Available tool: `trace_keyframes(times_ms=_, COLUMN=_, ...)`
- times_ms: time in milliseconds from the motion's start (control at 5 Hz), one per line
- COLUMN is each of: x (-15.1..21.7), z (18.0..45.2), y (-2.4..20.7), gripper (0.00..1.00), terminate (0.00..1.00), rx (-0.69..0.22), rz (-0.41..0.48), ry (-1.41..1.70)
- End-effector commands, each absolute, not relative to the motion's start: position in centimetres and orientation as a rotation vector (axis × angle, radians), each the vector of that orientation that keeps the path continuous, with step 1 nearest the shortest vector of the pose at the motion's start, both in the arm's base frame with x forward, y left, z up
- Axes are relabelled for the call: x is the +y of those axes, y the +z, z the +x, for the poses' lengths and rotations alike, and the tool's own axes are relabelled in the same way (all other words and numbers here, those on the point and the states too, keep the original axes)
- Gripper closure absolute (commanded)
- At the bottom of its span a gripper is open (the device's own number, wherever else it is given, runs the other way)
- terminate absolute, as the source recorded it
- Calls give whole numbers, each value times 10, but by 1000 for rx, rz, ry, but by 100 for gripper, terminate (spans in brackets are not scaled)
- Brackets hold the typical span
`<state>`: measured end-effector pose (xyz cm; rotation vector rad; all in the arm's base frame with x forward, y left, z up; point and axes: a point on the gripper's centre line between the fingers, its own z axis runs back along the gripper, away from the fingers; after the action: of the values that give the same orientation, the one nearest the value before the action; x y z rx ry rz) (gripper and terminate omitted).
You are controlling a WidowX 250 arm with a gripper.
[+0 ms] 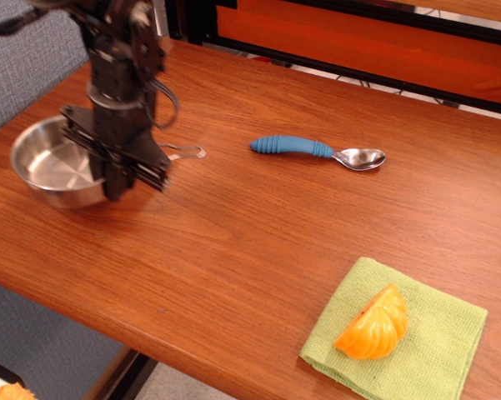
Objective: Move the silver vessel down towards the edge of the table and place it right to the green cloth.
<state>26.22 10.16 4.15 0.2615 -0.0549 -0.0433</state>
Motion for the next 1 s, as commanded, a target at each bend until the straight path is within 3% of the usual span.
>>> trace_keyframes(times_ms=0, x=69, z=242, y=42, gripper=100, terminate=0, rx=-151, rz=228, ry=-91)
trace_keyframes(times_ms=200, x=45, z=239, y=38, gripper=100, terminate=0, rx=-170, rz=195, ry=-131)
trace_keyframes(times_ms=400, x=20, z=238, y=29, gripper=100, terminate=0, rx=-160, rz=217, ry=-173)
trace_keyframes(times_ms=800, x=10, z=238, y=21, gripper=100, terminate=0, rx=-112, rz=213, ry=-203)
